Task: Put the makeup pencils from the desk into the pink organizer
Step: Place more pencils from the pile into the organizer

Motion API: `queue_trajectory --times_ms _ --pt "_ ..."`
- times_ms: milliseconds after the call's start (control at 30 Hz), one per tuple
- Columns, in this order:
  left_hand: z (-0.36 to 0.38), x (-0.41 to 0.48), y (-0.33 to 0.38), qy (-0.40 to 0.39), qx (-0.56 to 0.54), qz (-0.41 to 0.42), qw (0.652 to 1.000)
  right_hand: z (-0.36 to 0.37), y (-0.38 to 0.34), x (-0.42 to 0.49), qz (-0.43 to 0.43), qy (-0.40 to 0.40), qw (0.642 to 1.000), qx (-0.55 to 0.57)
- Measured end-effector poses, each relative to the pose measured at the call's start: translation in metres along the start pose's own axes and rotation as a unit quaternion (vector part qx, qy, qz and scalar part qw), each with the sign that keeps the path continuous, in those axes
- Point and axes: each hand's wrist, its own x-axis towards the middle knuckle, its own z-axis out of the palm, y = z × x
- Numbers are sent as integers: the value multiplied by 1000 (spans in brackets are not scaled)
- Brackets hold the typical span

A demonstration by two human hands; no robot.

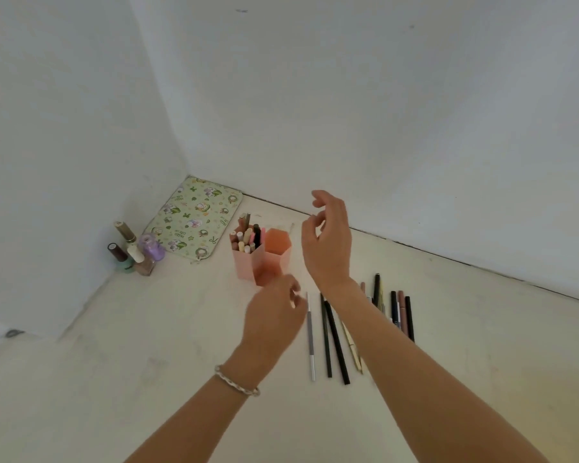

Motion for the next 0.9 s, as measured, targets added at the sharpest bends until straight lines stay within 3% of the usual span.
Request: queue_trajectory --times_ms 133,233,333,467,600,667,800,900 --pt "46 -4 3 -139 129 -74 979 -29 20 -3 66 -12 997 -27" --pt "61 -4 4 -148 157 -85 973 -44 37 -11 93 -33 993 -65" --pt "57 4 6 -148 124 -100 976 -52 50 -20 149 -120 973 -127" --pt "23 14 22 -80 -46 -81 992 -48 66 -32 188 -255 913 -256" --pt "-19 21 39 42 -135 2 990 -27 75 -46 168 -320 860 -359" --pt "-32 21 42 65 -155 21 986 -21 77 -54 136 -336 840 -403" --pt "-52 14 47 92 -230 21 969 -15 73 -53 154 -319 857 -375" --pt "-81 25 38 198 -256 42 945 -21 56 -26 241 -228 916 -226"
